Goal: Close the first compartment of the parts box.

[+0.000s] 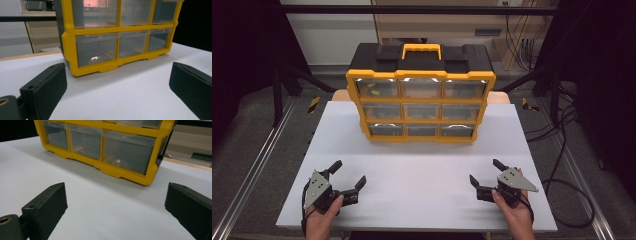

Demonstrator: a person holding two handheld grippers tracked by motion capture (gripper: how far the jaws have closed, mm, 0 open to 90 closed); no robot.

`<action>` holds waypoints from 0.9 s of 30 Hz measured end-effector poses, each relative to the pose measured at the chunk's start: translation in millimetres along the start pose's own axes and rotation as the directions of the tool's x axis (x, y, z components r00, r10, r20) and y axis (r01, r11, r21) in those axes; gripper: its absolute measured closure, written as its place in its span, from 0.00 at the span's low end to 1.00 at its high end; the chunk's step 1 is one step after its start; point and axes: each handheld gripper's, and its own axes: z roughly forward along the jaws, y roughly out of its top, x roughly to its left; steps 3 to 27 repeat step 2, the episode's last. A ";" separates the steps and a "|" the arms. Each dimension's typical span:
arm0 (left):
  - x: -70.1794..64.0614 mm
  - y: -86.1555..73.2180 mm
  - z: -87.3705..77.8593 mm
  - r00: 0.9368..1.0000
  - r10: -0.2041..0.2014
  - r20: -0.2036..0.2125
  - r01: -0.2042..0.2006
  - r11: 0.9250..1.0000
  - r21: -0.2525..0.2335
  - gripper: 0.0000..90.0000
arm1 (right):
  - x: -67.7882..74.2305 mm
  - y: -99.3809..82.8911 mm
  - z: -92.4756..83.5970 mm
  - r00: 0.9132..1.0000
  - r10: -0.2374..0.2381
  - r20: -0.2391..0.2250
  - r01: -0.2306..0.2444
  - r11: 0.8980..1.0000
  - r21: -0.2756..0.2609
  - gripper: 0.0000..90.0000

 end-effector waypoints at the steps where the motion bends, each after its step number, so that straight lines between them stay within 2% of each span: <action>1: 1.4 -1.8 -0.1 1.000 -0.010 0.000 0.010 1.000 0.004 0.02 | 0.2 -0.3 0.5 1.000 -0.001 0.001 0.001 1.000 -0.004 0.05; 2: 2.5 -2.8 -0.8 1.000 -0.019 -0.002 0.019 1.000 0.008 0.02 | 0.1 -0.6 1.2 1.000 -0.003 0.007 0.003 1.000 -0.005 0.05; 27: 2.5 -2.8 -0.8 1.000 -0.019 -0.002 0.019 1.000 0.008 0.02 | 0.1 -0.6 1.2 1.000 -0.003 0.007 0.003 1.000 -0.005 0.05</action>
